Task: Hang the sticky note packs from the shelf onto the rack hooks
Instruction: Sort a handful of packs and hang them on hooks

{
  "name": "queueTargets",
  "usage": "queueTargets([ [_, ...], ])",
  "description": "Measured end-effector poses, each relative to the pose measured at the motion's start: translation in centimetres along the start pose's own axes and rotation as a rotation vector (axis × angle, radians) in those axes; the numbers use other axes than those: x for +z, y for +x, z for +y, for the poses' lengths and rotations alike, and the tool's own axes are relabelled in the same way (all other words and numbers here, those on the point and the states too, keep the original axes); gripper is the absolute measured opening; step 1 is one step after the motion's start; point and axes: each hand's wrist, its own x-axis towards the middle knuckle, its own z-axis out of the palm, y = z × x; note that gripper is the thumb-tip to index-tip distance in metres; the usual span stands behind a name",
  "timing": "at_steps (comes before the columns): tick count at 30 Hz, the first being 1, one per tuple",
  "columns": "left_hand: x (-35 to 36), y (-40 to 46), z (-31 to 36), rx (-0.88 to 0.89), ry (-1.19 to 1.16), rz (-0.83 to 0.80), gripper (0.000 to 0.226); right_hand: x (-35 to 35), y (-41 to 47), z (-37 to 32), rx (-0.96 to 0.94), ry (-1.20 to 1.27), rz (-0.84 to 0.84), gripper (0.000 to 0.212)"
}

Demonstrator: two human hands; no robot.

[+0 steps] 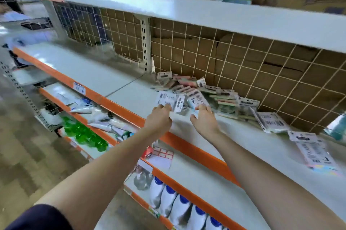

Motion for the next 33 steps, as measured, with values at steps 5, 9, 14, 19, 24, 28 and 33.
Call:
queueTargets([
  [5, -0.8, 4.6, -3.2, 0.242, 0.199, -0.079, 0.045, 1.2, 3.3, -1.6, 0.178, -0.043, 0.067, 0.059],
  [9, -0.9, 7.4, -4.5, 0.364, 0.213, -0.147, 0.053, 2.4, 5.1, -2.0, 0.299, -0.054, 0.077, 0.069],
  [14, 1.0, 9.3, -5.8, 0.342, 0.226, -0.219, 0.078, 4.3, 5.5, -1.7, 0.406, -0.155, 0.067, 0.073],
  [19, 2.2, 9.6, -6.3, 0.354, 0.395, -0.048, 0.051, 5.0, 5.3, -1.9, 0.404, -0.339, 0.153, 0.063],
  [24, 1.2, 9.3, -7.0, 0.452, 0.419, 0.141, 0.024, 6.3, 4.4, -2.5, 0.346, -0.54, 0.164, 0.044],
  [28, 1.3, 8.9, -8.1, 0.467, 0.211, 0.111, 0.022, 6.1, 2.6, -2.5, 0.32, -0.321, 0.29, 0.03],
  [33, 0.7, 7.7, -7.5, 0.493, -0.135, 0.282, 0.013, 3.9, -0.2, -2.1, 0.574, 0.422, 0.444, 0.016],
])
